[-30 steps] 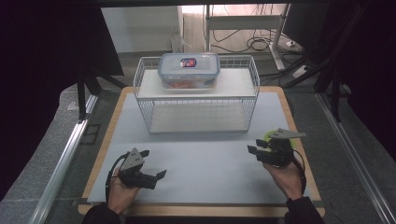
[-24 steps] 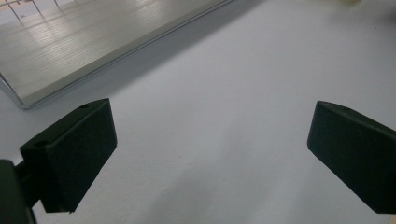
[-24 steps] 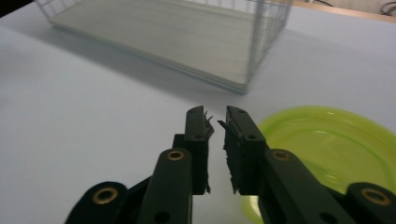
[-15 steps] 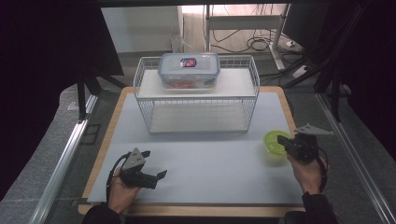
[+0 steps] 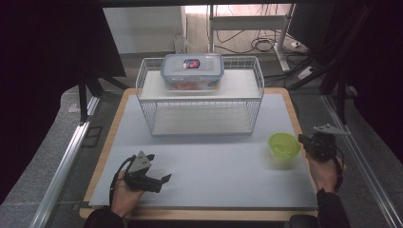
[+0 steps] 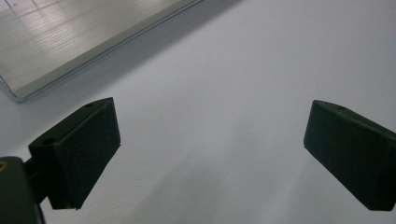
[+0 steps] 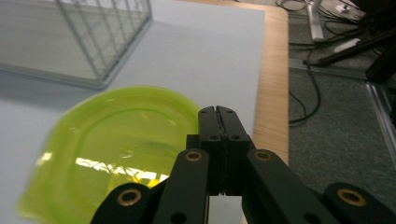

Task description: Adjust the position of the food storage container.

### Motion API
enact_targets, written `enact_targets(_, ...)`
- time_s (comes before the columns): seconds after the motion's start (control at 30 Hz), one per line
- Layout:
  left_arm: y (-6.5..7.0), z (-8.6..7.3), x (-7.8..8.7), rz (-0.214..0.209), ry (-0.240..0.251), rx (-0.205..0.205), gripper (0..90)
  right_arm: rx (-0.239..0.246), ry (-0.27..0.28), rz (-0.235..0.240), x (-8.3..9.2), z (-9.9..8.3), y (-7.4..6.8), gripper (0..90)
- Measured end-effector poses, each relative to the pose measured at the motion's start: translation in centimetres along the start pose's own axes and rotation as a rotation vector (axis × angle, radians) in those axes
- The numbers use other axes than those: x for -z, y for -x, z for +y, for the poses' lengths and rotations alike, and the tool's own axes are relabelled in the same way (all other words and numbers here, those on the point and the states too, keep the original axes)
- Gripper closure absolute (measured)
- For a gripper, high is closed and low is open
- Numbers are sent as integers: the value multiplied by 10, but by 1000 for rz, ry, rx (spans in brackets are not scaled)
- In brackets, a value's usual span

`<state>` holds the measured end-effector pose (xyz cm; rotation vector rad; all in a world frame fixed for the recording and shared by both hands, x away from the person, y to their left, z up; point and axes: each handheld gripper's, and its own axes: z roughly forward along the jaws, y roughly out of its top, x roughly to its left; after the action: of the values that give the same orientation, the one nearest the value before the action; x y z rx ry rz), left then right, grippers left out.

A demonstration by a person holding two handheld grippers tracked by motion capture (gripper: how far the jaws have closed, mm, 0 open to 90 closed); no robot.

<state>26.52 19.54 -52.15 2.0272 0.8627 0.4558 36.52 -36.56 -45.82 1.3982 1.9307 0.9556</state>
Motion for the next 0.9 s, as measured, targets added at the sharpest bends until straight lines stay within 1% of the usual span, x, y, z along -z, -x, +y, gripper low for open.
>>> enact_targets(0.2, 1, 0, -3, 2, -14, -8, 40, 0, -45, -24, -16, -4, 9, 900)
enact_targets(0.23, 1, 0, -3, 1, -14, -8, 40, -4, -50, -20, -18, -4, 9, 900)
enact_targets(0.4, 1, 0, -3, -3, -17, -8, 41, 1, -77, -13, -24, -6, 7, 900)
enact_targets(0.5, 1, 0, -3, -6, -19, -8, 42, -9, -87, -12, -25, -7, 6, 900)
enact_targets(0.67, 2, 0, -4, -8, -26, -13, 43, -34, -92, 12, -23, -9, 1, 900)
enact_targets(0.73, 3, 0, -4, -7, -28, -16, 44, -43, -99, 31, -23, -9, -2, 900)
enact_targets(0.9, 3, 0, -4, -8, -29, -19, 45, -36, -117, 72, -22, -9, -14, 900)
